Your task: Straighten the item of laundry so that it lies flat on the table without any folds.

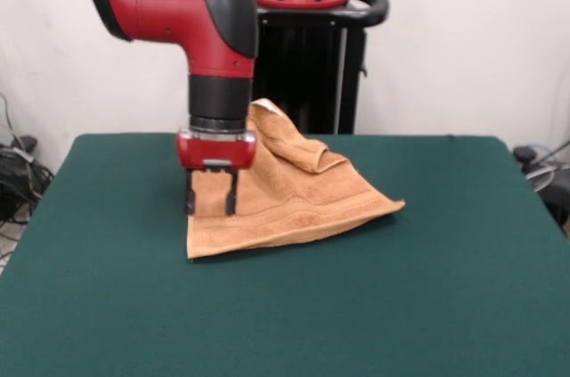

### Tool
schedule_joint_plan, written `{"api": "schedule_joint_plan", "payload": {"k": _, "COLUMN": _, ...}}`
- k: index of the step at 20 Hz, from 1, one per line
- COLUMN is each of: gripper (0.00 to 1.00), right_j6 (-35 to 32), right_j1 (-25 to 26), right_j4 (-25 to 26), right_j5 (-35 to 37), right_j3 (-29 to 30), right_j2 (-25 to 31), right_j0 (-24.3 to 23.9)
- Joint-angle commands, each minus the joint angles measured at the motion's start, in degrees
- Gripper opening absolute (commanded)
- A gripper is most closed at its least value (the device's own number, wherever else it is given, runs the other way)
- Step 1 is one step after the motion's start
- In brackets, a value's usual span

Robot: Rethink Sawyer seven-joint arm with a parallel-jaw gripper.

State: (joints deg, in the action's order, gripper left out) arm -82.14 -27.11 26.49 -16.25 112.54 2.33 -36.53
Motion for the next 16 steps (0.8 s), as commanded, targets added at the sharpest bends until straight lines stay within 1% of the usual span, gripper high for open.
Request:
{"api": "schedule_joint_plan", "payload": {"k": 1, "gripper": 1.00, "right_j6": -10.23, "right_j1": -3.47, "right_j4": -4.85, "right_j5": 5.02, "right_j3": -0.98, "right_j2": -5.31, "right_j0": 3.92}}
{"api": "schedule_joint_plan", "payload": {"k": 3, "gripper": 1.00, "right_j6": -10.67, "right_j1": -2.65, "right_j4": -4.56, "right_j5": 5.40, "right_j3": -1.05, "right_j2": -3.59, "right_j0": 3.52}}
{"api": "schedule_joint_plan", "payload": {"k": 6, "gripper": 1.00, "right_j6": -10.02, "right_j1": -4.21, "right_j4": -4.58, "right_j5": 9.25, "right_j3": -0.86, "right_j2": -2.08, "right_j0": 3.96}}
{"api": "schedule_joint_plan", "payload": {"k": 7, "gripper": 0.00, "right_j6": -9.65, "right_j1": -4.63, "right_j4": -4.36, "right_j5": 10.71, "right_j3": -0.85, "right_j2": -1.26, "right_j0": 3.77}}
{"api": "schedule_joint_plan", "payload": {"k": 9, "gripper": 0.00, "right_j6": -9.67, "right_j1": -5.08, "right_j4": -4.38, "right_j5": 11.38, "right_j3": -0.34, "right_j2": -0.67, "right_j0": 3.33}}
{"api": "schedule_joint_plan", "payload": {"k": 10, "gripper": 0.00, "right_j6": -10.01, "right_j1": -5.74, "right_j4": -5.00, "right_j5": 11.64, "right_j3": -0.14, "right_j2": -1.39, "right_j0": 4.10}}
{"api": "schedule_joint_plan", "payload": {"k": 14, "gripper": 0.00, "right_j6": -12.69, "right_j1": -6.15, "right_j4": -6.26, "right_j5": 8.97, "right_j3": 2.25, "right_j2": -0.96, "right_j0": 4.17}}
{"api": "schedule_joint_plan", "payload": {"k": 16, "gripper": 0.00, "right_j6": -13.04, "right_j1": -5.74, "right_j4": -6.64, "right_j5": 9.29, "right_j3": 2.95, "right_j2": 0.15, "right_j0": 3.35}}
